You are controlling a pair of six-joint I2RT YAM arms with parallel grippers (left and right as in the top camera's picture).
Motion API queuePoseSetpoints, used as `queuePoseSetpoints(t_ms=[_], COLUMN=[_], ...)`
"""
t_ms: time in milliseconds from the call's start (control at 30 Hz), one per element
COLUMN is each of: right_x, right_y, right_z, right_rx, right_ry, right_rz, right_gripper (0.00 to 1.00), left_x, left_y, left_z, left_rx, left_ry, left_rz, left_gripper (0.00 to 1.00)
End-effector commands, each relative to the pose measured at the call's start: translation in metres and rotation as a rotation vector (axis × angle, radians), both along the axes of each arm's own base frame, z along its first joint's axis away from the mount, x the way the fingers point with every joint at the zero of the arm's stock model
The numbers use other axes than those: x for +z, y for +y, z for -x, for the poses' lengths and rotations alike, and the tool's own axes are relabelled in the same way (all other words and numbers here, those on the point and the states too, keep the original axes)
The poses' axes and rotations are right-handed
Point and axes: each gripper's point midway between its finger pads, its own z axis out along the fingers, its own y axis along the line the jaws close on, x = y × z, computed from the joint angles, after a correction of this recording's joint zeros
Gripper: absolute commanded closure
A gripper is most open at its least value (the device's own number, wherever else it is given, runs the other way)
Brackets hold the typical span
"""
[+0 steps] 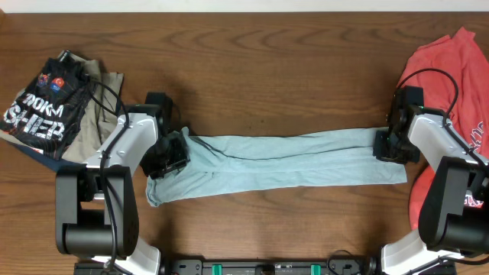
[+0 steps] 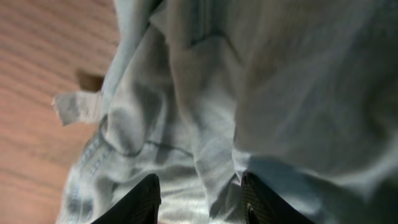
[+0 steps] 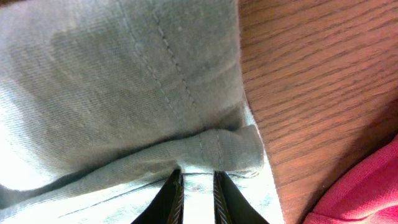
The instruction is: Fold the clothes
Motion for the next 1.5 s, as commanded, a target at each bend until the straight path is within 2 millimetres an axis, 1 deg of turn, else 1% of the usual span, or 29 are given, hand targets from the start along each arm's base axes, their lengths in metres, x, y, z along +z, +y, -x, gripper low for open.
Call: queuePoseSetpoints(t_ms=[0, 167, 267, 333, 400, 433, 467, 533, 633, 733, 833, 900, 967, 1000, 1033, 1133, 1167, 1200, 1233, 1267, 1367, 1433, 1467], right_x=[0.001, 0.001, 0.001, 0.001, 0.001, 0.001, 0.001, 0.001, 0.001, 0.001, 0.001, 0.001, 0.001, 0.001, 0.001, 0.001, 0.001, 0.001, 0.001, 0.001, 0.001, 0.001, 0.001], right_y=[-0.007, -0.006, -0.006, -0.006, -0.006, -0.007, -0.007, -0.007, -0.007, -0.007, -0.007, -0.007, -0.007, -0.007, -0.007, -0.007, -0.006, -0.006, -0.006, -0.006, -0.006, -0.006, -0.006], right_z=[0.003, 0.003, 0.003, 0.002, 0.002, 0.002, 0.002, 0.002, 0.002, 0.002, 0.002, 0.002, 0.002, 0.002, 0.002, 0.002, 0.002, 0.003, 0.003, 0.004, 0.004, 0.004, 0.004], right_rx=[-0.037, -0.037, -0.037, -0.037, -0.037, -0.037, -0.037, -0.037, -0.037, -0.037, -0.037, -0.037, -0.037, -0.037, -0.037, -0.037, -0.037, -0.037, -0.037, -0.037, -0.037, -0.037, -0.037], right_ry=[-0.003, -0.003, -0.004, -0.004, -0.005, -0.005, -0.006, -0.007, -0.007, -0.008, -0.007, -0.007, -0.007, -0.007, -0.007, -0.007, -0.006, -0.003, 0.000, 0.001, 0.001, 0.001, 0.001], right_rz=[0.011, 0.009, 0.009, 0.009, 0.009, 0.009, 0.009, 0.009, 0.009, 0.009, 0.009, 0.009, 0.009, 0.009, 0.009, 0.009, 0.009, 0.008, 0.008, 0.008, 0.008, 0.008, 0.008], right_gripper=[0.84, 0.83, 0.83, 0.83, 0.83, 0.83, 0.83, 0.83, 0.83, 0.83, 0.83, 0.83, 0.83, 0.83, 0.83, 0.83, 0.83, 0.83, 0.83, 0.83, 0.83, 0.83, 0.83], left_x=[-0.001, -0.002, -0.002, -0.002, -0.002, -0.002, -0.002, -0.002, -0.002, 0.000, 0.010, 0.019, 0.029, 0.033, 0.036, 0.040, 0.040, 0.039, 0.038, 0.037, 0.030, 0.025, 0.021], left_y=[-0.008, -0.009, -0.009, -0.009, -0.009, -0.009, -0.009, -0.009, -0.008, -0.008, -0.006, 0.003, 0.011, 0.012, 0.012, 0.011, 0.011, 0.011, 0.011, 0.012, 0.016, 0.017, 0.017], left_z=[-0.004, -0.017, -0.018, -0.018, -0.018, -0.018, -0.017, -0.014, -0.010, -0.002, 0.015, 0.031, 0.042, 0.043, 0.039, 0.019, 0.012, 0.006, 0.002, 0.000, -0.004, -0.007, -0.008], left_rx=[0.018, 0.017, 0.016, 0.016, 0.016, 0.016, 0.016, 0.016, 0.017, 0.018, 0.023, 0.067, 0.099, 0.104, 0.108, 0.110, 0.111, 0.111, 0.110, 0.107, 0.105, 0.106, 0.106], left_ry=[-0.033, -0.085, -0.090, -0.090, -0.089, -0.087, -0.085, -0.074, -0.058, -0.024, 0.050, 0.106, 0.129, 0.121, 0.094, -0.016, -0.045, -0.069, -0.083, -0.090, -0.093, -0.088, -0.084], left_rz=[0.050, 0.058, 0.058, 0.056, 0.054, 0.054, 0.054, 0.053, 0.052, 0.050, 0.037, -0.021, -0.068, -0.070, -0.067, -0.057, -0.055, -0.052, -0.052, -0.055, -0.084, -0.087, -0.088], left_gripper=[0.56, 0.56, 0.57, 0.65, 0.77, 0.81, 0.89, 0.94, 0.94, 0.94, 0.94, 0.94, 0.94, 0.94, 0.94, 0.94, 0.74, 0.51, 0.45, 0.43, 0.43, 0.43, 0.46])
